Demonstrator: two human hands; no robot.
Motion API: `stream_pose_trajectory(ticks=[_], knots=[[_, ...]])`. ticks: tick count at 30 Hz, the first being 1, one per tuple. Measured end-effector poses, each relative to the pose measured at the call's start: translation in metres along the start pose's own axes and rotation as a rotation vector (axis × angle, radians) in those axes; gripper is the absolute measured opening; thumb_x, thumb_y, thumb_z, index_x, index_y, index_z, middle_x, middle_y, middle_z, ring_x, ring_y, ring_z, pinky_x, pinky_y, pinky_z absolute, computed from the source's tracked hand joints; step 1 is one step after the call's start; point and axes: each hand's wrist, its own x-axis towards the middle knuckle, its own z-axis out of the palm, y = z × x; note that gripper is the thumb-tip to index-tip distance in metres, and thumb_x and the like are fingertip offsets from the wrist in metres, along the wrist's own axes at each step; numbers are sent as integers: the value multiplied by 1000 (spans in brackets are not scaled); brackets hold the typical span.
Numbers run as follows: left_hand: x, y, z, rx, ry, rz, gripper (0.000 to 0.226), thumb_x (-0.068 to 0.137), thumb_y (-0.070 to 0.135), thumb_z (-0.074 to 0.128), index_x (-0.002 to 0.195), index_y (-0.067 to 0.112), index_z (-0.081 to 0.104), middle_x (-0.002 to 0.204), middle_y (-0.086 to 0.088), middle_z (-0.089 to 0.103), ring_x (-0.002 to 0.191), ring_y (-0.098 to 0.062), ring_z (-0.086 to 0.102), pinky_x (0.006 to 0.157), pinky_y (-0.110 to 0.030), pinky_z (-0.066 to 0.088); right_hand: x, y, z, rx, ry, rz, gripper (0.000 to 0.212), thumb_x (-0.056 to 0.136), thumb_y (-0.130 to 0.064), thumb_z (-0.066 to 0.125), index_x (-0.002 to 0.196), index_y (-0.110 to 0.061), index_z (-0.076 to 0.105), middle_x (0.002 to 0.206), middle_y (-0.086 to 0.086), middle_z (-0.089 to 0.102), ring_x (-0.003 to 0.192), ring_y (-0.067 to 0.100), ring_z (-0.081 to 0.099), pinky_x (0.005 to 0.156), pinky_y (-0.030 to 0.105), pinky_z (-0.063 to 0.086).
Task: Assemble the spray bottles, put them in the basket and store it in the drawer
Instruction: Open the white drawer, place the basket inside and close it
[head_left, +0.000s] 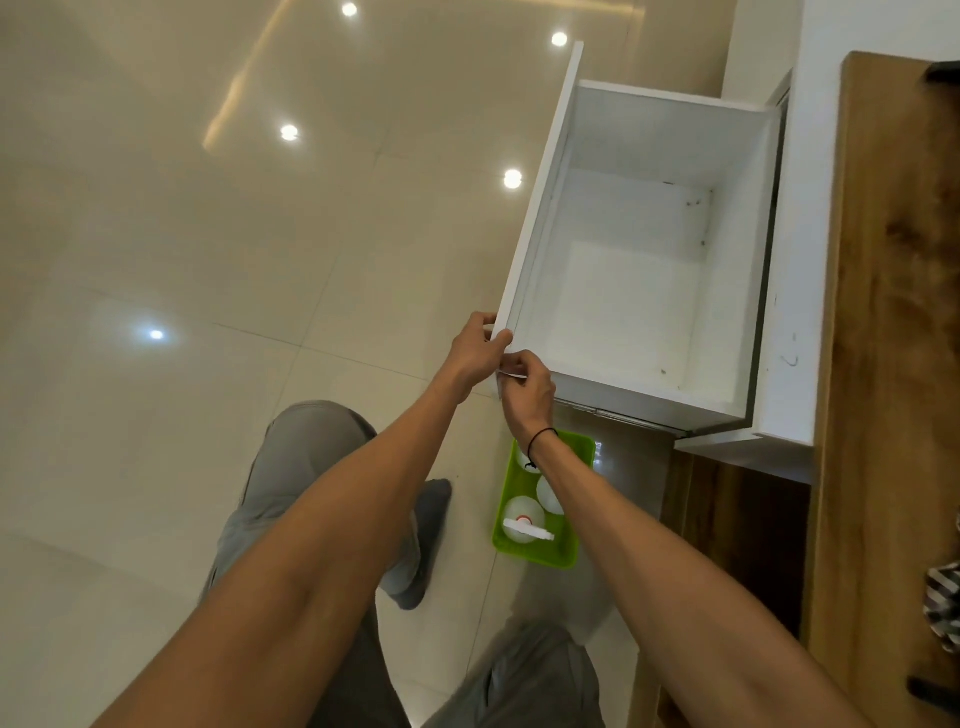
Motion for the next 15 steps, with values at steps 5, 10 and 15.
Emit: stream_pose_trajectory(ticks=[5, 10, 15], knots=[[-6, -3, 8, -2, 51, 15, 44, 104, 31, 55, 146, 18, 49, 140, -5, 59, 117, -21, 60, 95, -35, 53, 0, 2, -5, 26, -36, -11, 16, 96, -1, 58, 106, -5, 71, 109, 8, 76, 108, 23, 70, 96, 45, 58], [-17, -15, 7, -12, 84, -27, 55, 103, 55, 53, 143, 17, 53, 140, -8, 61, 116, -21, 60, 95, -36, 52, -3, 1, -5, 20, -54, -17, 21, 97, -1, 57, 112, -5, 71, 112, 8, 76, 109, 23, 70, 97, 44, 59], [-37, -57, 19, -47, 120, -202, 77, 103, 72, 12, 137, 21, 61, 130, -14, 67, 123, -36, 61, 112, -58, 45, -4, 16, -17, -71, 11, -20, 30, 91, 2, 52, 110, -9, 73, 103, 8, 79, 100, 24, 73, 89, 38, 61]])
